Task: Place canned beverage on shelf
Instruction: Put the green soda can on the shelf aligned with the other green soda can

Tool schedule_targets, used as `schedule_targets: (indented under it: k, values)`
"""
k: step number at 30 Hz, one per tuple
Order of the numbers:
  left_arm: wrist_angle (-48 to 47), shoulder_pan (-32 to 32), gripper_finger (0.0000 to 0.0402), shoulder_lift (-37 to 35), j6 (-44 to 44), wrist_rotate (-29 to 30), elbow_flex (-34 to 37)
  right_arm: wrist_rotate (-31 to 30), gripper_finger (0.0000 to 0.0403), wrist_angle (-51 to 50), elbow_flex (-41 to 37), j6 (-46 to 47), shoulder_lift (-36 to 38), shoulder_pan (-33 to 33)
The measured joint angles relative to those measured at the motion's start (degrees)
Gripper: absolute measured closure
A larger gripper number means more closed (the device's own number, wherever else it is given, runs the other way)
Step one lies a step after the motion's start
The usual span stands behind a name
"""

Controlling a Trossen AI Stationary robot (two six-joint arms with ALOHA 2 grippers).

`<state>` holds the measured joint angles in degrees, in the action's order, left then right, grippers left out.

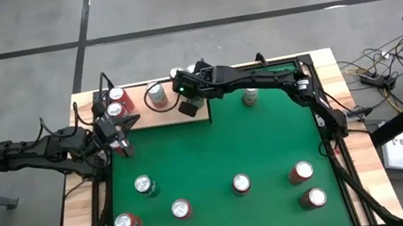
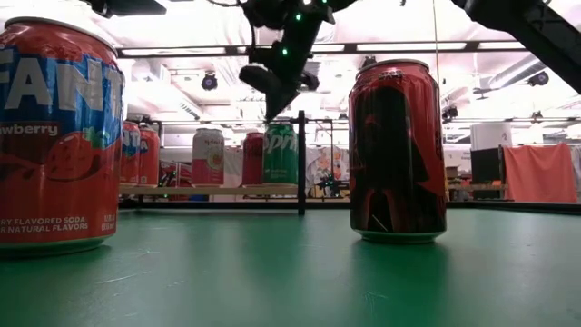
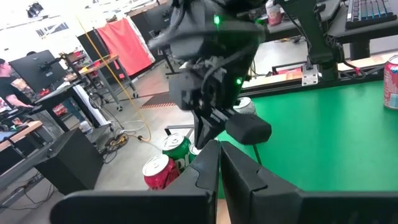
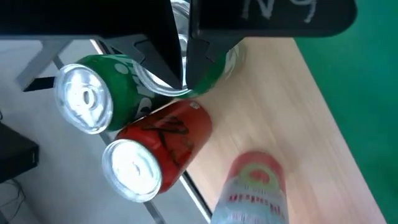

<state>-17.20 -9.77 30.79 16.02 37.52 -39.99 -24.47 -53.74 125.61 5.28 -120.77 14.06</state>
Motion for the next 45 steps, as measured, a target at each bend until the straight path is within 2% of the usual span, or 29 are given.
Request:
schedule_targets:
  k: [3, 9, 13, 29, 35, 45]
  values:
    - [0.0, 0.0, 0.0402, 0.1, -0.1, 0.0, 0.0, 1.0, 0.0390, -1.6, 2.2, 2.2, 0.3, -0.1]
    - [0.0, 0.0, 0.0402, 0.8, -0.2, 0.0, 0.0, 12.9, 0.0390, -4.5, 4.3, 6.9, 0.4, -0.1]
    - [0.0, 0.0, 0.0402, 1.2, -0.1, 0.0, 0.0, 16.6, 0.0390, -5.5, 4.3, 9.3, 0.4, -0.1]
    - [0.0, 0.0, 0.0402, 1.8, 0.0, 0.0, 0.0, 15.2, 0.0390, -7.3, 1.3, 14.7, -0.2, -0.1]
    - [0.0, 0.0, 0.0402, 1.8, 0.0, 0.0, 0.0, 9.0, 0.0390, -7.3, 0.7, 15.9, -0.3, -0.1]
    - [-0.1, 0.0, 0.0402, 1.8, 0.0, 0.0, 0.0, 7.5, 0.0390, -7.3, 0.7, 17.8, -0.3, 0.1]
